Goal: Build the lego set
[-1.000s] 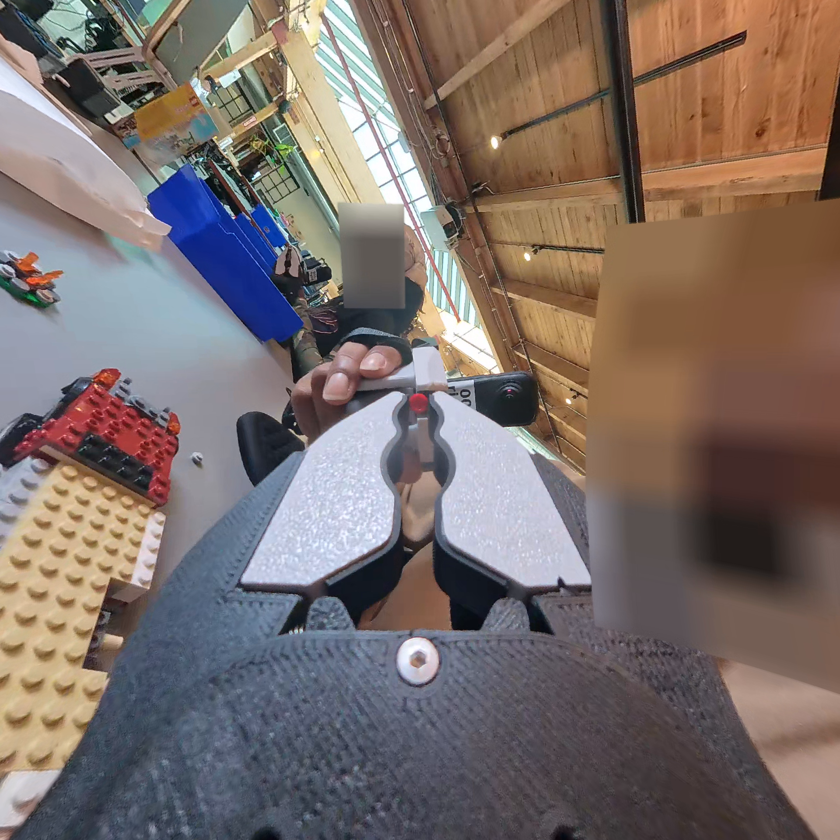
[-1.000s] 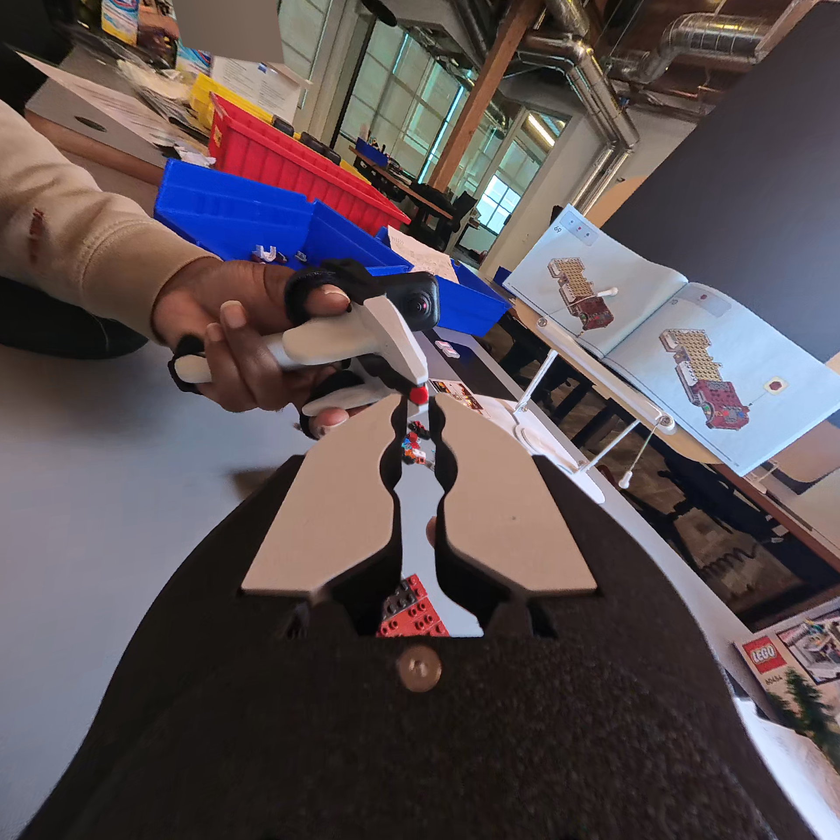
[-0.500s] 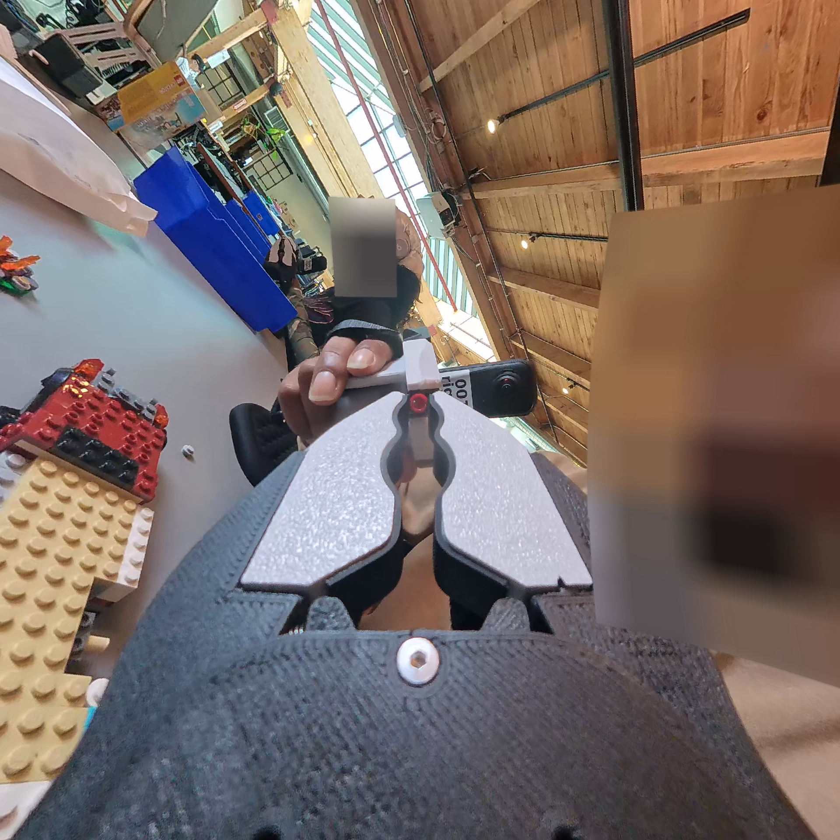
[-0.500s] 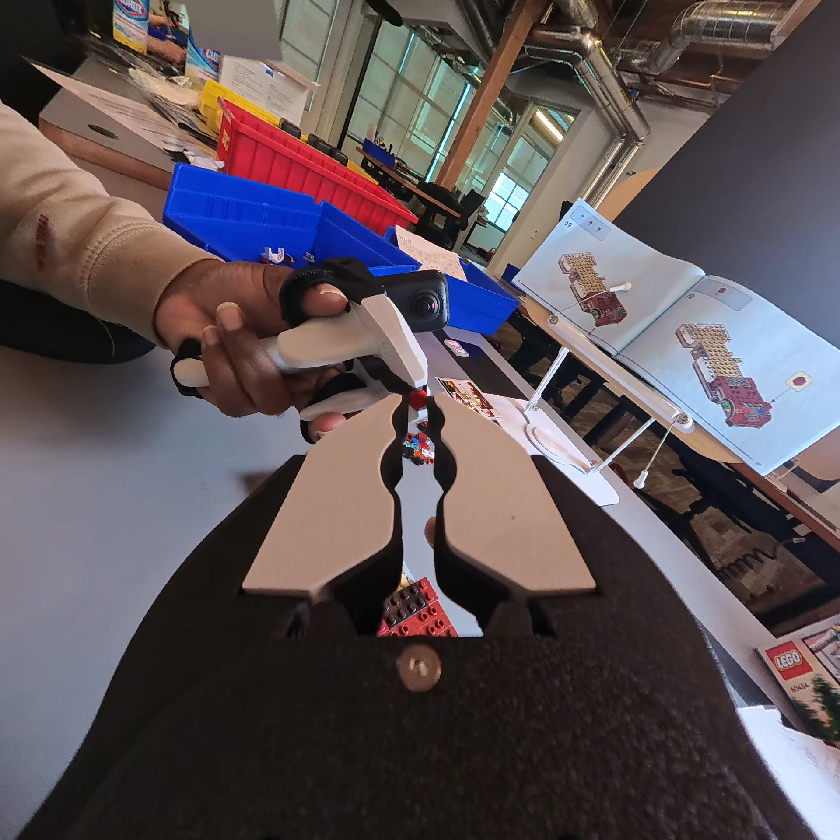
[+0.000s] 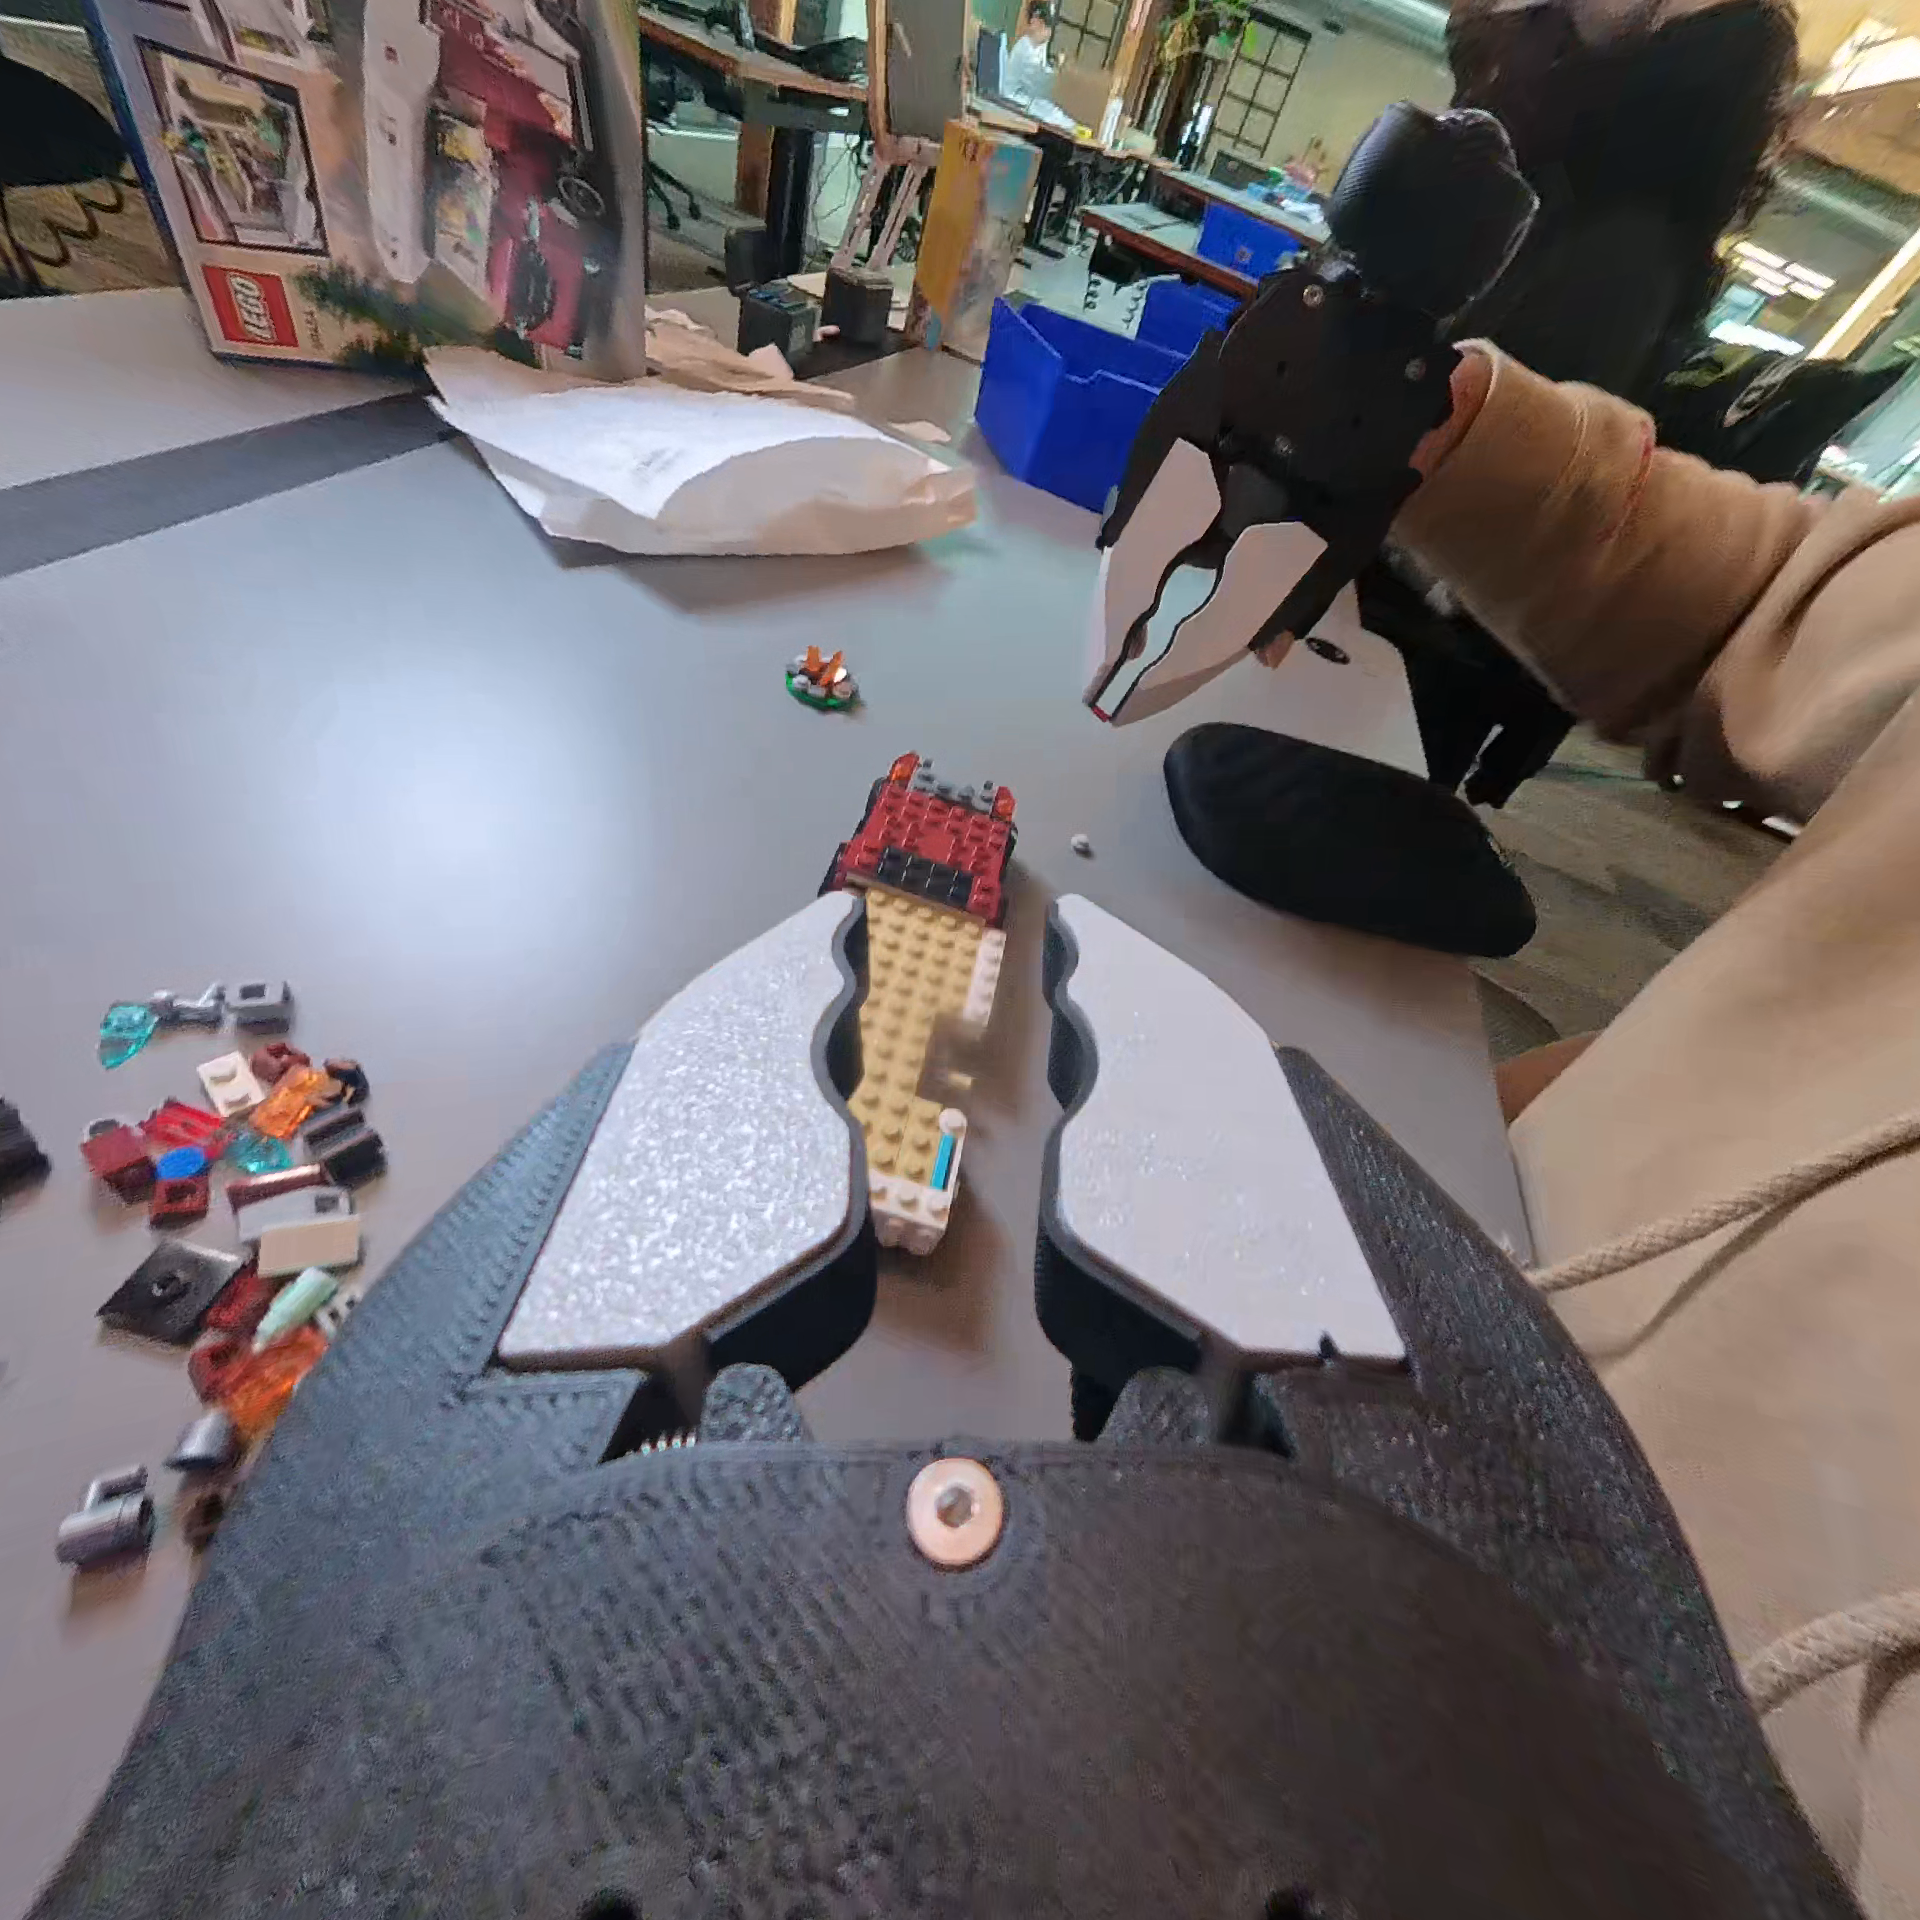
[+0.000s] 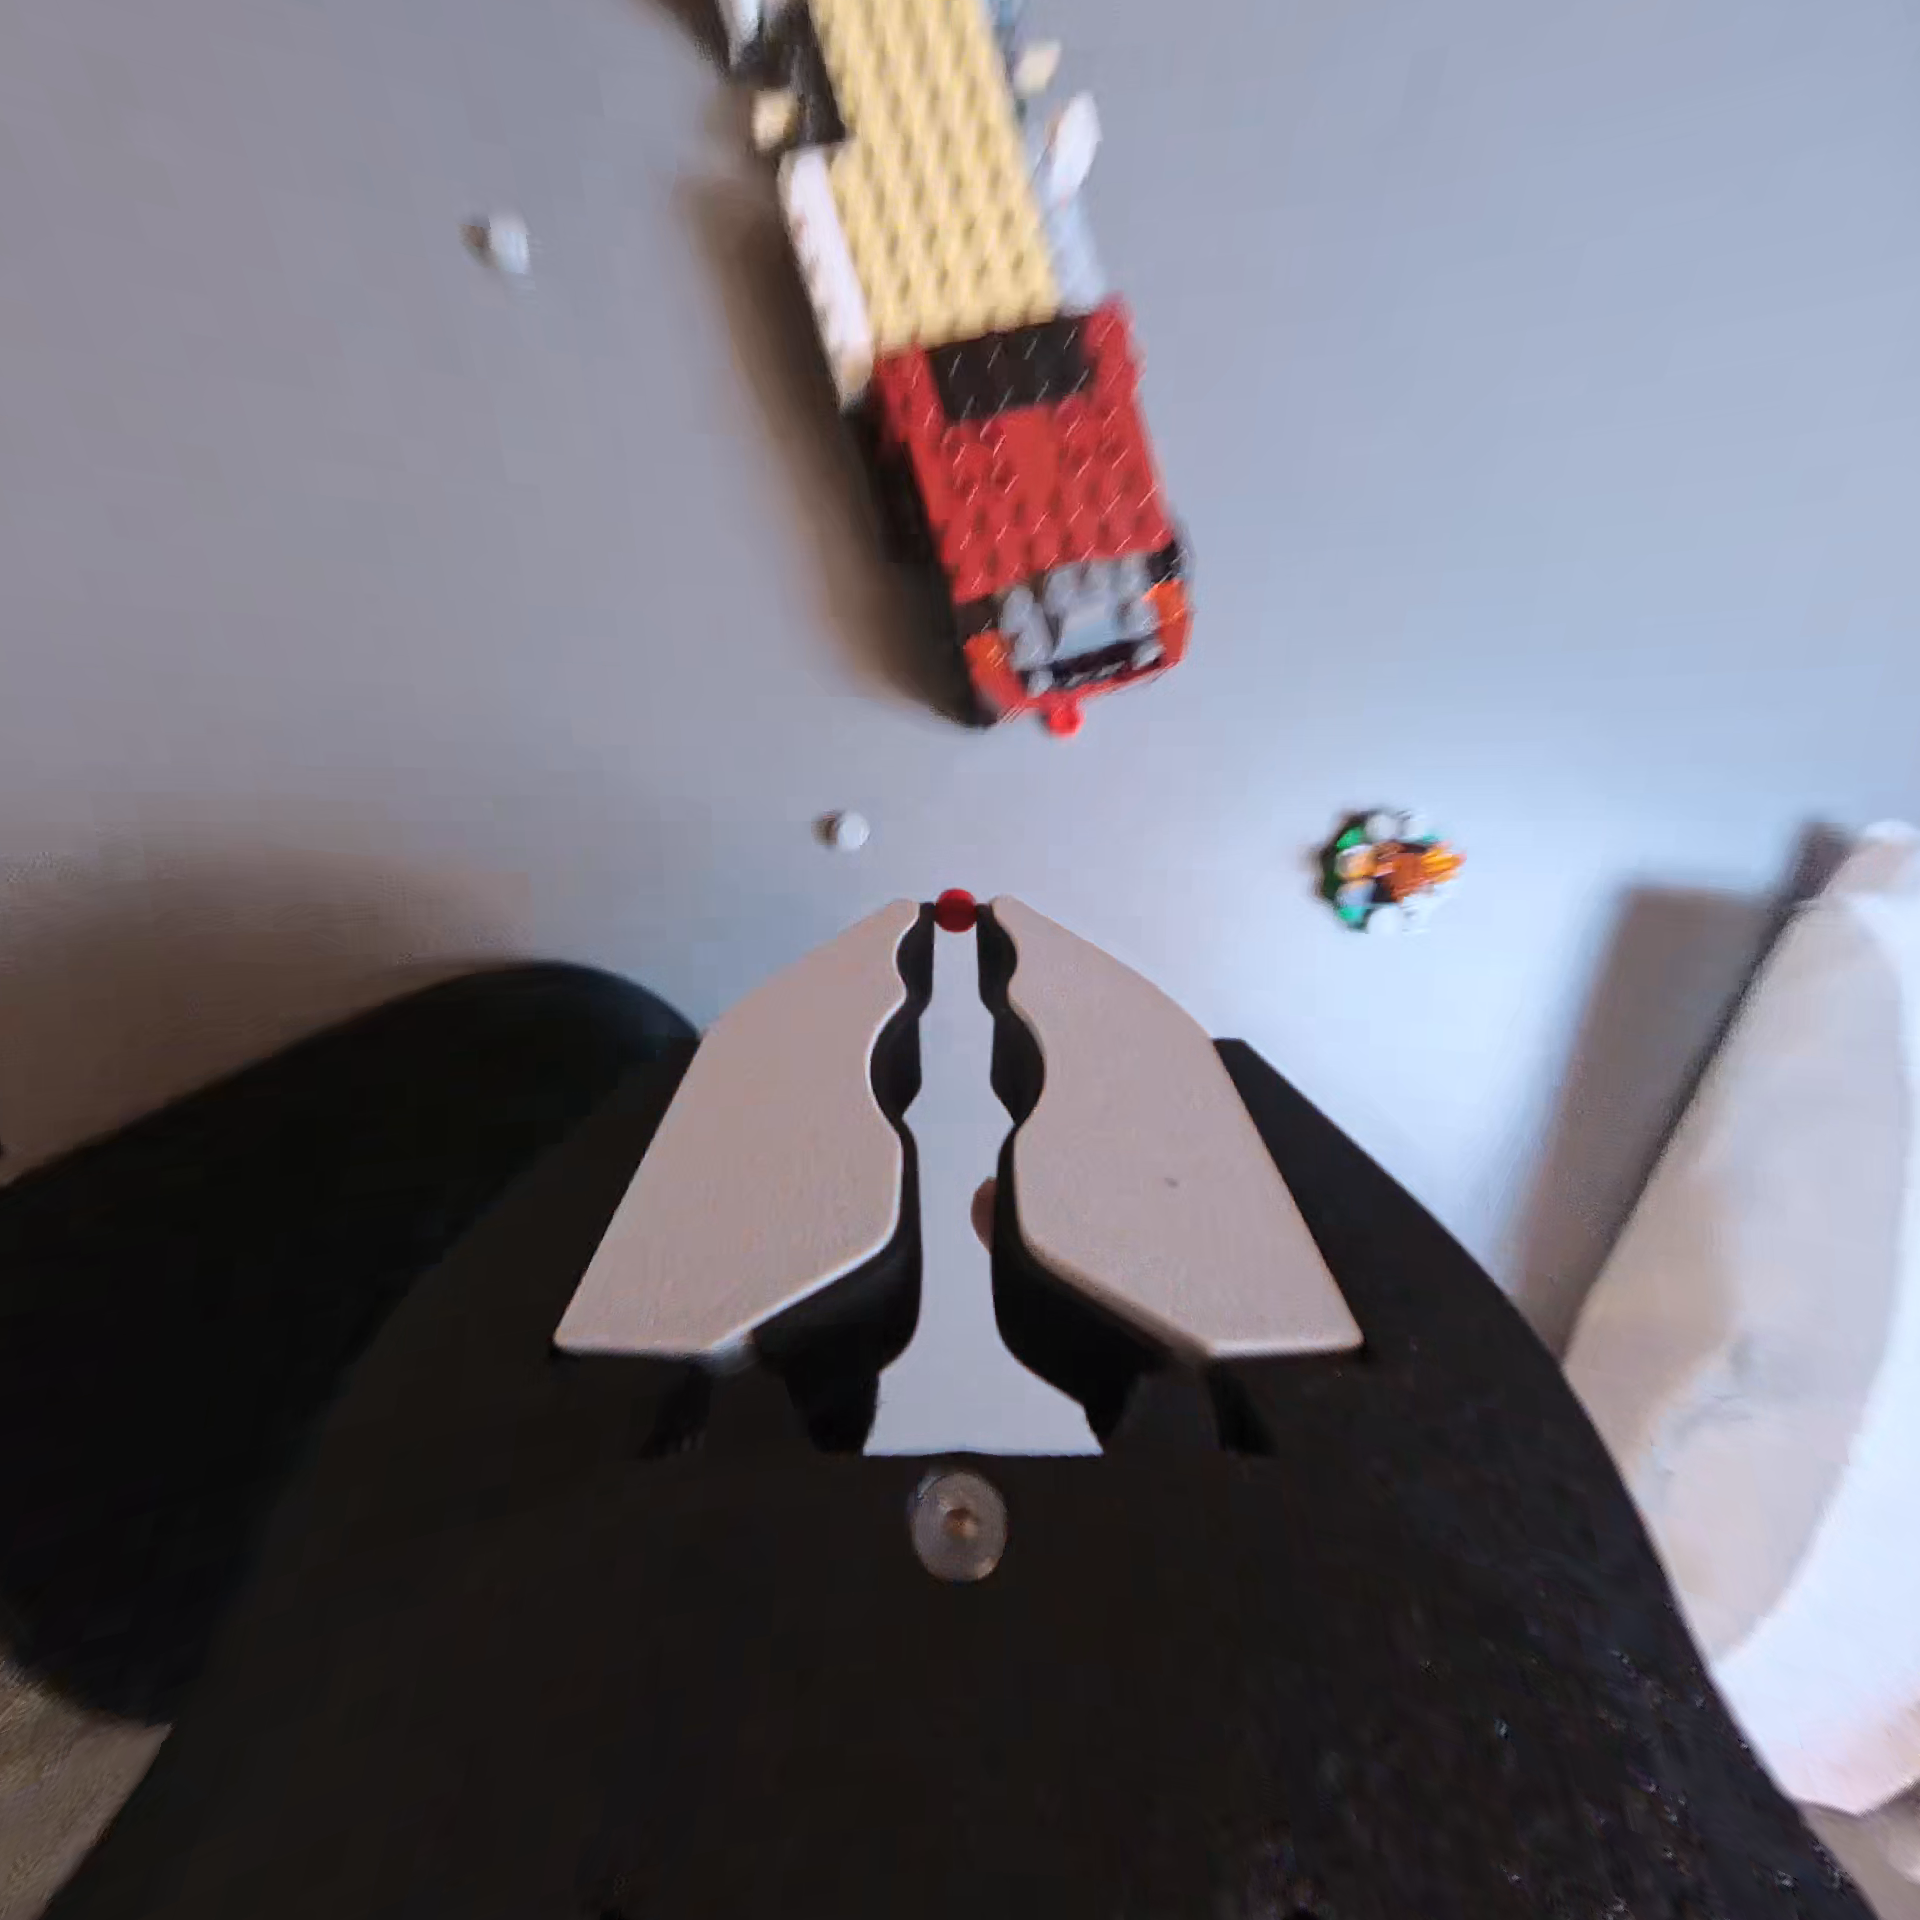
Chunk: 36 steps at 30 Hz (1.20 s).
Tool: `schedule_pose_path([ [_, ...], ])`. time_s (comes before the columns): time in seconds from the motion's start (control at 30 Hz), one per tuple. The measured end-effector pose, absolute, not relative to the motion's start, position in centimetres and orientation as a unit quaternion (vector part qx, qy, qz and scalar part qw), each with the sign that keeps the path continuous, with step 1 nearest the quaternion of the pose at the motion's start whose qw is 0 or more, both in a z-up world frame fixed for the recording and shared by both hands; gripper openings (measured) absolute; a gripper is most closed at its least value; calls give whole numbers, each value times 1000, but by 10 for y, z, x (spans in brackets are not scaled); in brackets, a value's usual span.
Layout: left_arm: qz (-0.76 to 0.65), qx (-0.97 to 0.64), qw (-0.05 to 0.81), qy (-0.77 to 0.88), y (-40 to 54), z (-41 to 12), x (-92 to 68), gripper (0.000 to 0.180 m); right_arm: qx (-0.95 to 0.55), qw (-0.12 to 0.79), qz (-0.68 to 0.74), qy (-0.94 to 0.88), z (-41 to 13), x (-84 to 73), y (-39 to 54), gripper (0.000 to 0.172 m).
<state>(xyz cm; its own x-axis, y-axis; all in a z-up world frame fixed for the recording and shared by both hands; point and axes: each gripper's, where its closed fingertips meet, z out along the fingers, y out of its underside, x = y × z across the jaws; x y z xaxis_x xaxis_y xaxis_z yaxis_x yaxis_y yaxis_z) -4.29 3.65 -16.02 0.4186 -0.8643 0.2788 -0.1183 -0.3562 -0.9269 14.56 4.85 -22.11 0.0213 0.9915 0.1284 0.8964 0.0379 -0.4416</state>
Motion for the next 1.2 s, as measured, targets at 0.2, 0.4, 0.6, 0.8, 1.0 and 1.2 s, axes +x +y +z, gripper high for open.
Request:
schedule_pose_path([
  [0.2, -388, -727, 454, 340, 42, -171, -55, 30, -681, 114, 93, -718, -258, 147, 43, 8],
  [0.4, -354, -728, 466, 356, 44, -178, -58, 29, -691, 76, 71, -715, -266, 154, 54, 8],
  [0.6, -318, -732, 474, 371, 48, -185, -62, 29, -698, 66, 68, -709, -266, 155, 56, 11],
  [0.8, -312, -736, 469, 375, 48, -191, -62, 28, -705, 52, 82, -703, -266, 155, 53, 21],
  [1.0, -300, -736, 464, 390, 46, -197, -59, 28, -702, 58, 80, -705, -266, 155, 50, 29],
  [1.2, -281, -735, 483, 385, 53, -192, -66, 26, -701, 116, 98, -697, -248, 144, 56, 35],
])
